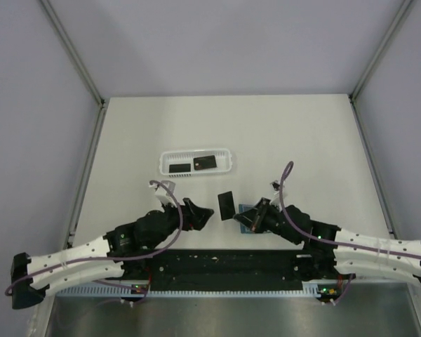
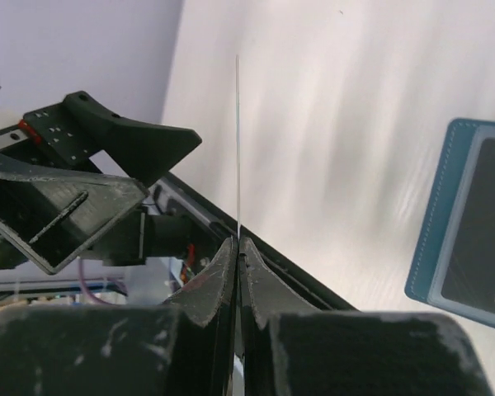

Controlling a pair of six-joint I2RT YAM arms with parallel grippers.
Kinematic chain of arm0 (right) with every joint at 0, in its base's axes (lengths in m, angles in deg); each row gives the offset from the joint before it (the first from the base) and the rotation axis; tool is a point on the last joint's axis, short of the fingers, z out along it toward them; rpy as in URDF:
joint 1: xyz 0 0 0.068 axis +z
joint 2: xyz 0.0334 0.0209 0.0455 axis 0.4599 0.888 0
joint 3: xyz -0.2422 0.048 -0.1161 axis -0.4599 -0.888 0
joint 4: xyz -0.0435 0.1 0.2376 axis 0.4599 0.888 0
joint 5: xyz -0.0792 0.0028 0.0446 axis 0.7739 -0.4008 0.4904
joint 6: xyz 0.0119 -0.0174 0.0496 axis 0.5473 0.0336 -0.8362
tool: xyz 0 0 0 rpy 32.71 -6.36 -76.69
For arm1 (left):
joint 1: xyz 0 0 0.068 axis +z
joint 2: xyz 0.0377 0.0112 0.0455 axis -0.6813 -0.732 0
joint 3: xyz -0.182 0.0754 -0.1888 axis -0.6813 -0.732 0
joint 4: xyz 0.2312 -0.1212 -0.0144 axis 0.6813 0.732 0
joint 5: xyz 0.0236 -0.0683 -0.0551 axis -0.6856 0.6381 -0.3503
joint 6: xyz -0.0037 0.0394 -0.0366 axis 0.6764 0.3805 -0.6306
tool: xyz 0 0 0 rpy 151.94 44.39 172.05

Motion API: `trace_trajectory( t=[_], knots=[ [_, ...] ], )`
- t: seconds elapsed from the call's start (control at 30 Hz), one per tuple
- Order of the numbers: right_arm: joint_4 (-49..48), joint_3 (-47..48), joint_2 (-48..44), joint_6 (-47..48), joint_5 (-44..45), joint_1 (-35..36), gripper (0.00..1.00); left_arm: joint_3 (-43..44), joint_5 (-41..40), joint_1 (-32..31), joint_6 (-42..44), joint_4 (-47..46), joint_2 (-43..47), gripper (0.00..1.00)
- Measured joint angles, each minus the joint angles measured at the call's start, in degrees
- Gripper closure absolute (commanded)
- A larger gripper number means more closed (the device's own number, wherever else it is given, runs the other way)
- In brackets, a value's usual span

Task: Put the credit cards into the card holder
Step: Pick up the credit card at the corner of the board.

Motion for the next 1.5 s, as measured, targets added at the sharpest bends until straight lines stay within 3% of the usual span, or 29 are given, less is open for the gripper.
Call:
trace_trajectory(
  t=[0.23,0.53,0.63,1.0,1.03,1.13,1.2,1.3,1.5],
  knots=[
    [-12.35,-7.02,-7.56,2.38,-8.24,-4.94,1.00,0.39,0.61,0.02,1.14,-5.49,10.84,0.14],
    [-29.44,-7.02,-3.74,3.43,-21.73,-5.97,1.00,4.33,5.22,0.02,2.05,-8.74,8.22,0.29],
    [-32.57,-6.99,-2.71,3.41,-24.28,-5.99,1.00,4.37,6.64,0.02,2.01,-9.44,7.34,0.41],
    [-34.32,-6.97,-2.82,3.39,-26.38,-5.99,1.00,4.39,11.63,0.02,1.73,-13.42,6.47,0.97],
    [-34.01,-6.95,-2.86,3.41,-26.38,-5.99,0.97,4.39,12.07,0.02,1.55,-13.94,6.38,1.00],
    [-31.58,-6.86,-3.78,3.74,-26.16,-5.99,0.66,4.42,13.99,0.02,1.64,-15.65,6.01,1.00],
    [-29.07,-6.32,-5.05,4.52,-26.12,-5.99,0.54,4.42,15.02,0.02,1.75,-15.89,5.75,1.00],
    [-23.80,-3.67,-7.74,7.02,-25.51,-6.01,0.50,4.42,16.63,0.02,1.95,-15.91,5.25,1.00],
    [-15.82,2.21,-11.63,11.37,-24.79,-6.01,0.53,4.92,20.72,0.02,2.43,-17.22,3.26,1.00]
  ],
)
